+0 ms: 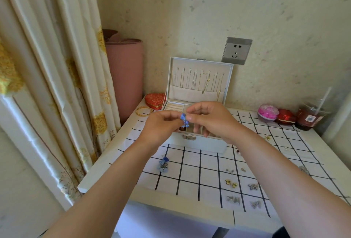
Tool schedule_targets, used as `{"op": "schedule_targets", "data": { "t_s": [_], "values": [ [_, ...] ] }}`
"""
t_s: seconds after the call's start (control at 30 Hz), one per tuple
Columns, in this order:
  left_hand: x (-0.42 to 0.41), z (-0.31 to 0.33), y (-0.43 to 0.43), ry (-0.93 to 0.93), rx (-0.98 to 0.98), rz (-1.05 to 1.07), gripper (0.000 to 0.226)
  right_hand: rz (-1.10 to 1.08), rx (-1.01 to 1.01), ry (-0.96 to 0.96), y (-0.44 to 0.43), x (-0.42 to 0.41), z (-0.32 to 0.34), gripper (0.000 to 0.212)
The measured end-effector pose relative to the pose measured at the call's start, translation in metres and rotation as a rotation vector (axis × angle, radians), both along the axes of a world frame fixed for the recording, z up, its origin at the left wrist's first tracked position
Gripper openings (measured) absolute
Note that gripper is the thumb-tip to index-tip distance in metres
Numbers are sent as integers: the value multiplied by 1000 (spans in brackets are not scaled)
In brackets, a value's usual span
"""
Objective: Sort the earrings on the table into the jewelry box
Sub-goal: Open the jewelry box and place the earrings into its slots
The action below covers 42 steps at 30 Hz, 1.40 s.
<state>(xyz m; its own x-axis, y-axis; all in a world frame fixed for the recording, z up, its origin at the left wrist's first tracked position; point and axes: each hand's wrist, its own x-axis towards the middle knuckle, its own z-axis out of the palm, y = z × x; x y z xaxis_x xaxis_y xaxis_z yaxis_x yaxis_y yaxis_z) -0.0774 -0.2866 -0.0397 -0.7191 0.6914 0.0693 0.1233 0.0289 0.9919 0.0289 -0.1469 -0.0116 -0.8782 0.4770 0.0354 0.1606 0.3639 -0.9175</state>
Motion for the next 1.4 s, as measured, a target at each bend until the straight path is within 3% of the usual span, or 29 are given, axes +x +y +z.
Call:
{"op": "schedule_targets", "data": {
  "t_s": [0.17, 0.47, 0.73, 0.93, 1.13, 1.4],
  "values": [
    [-7, 1, 15, -32, -27, -15, 11, -2, 152, -24, 18, -8, 0, 16],
    [-11, -23, 40, 129, -69, 51, 11, 24, 475, -149, 43, -23, -14, 9],
    [-22, -26, 35, 505, -349, -73, 23, 119, 772, -206, 46, -20, -22, 13],
    [-27, -35, 27, 616, -372, -98, 23, 171, 868, -255, 42, -27, -27, 14],
    [-22, -42, 23, 932, -337, -120, 18, 196, 1011, -347, 34, -28, -23, 20],
    [-22, -40, 17, 981, -310, -169, 22, 196, 907, -381, 31, -17, -22, 36]
  ]
}}
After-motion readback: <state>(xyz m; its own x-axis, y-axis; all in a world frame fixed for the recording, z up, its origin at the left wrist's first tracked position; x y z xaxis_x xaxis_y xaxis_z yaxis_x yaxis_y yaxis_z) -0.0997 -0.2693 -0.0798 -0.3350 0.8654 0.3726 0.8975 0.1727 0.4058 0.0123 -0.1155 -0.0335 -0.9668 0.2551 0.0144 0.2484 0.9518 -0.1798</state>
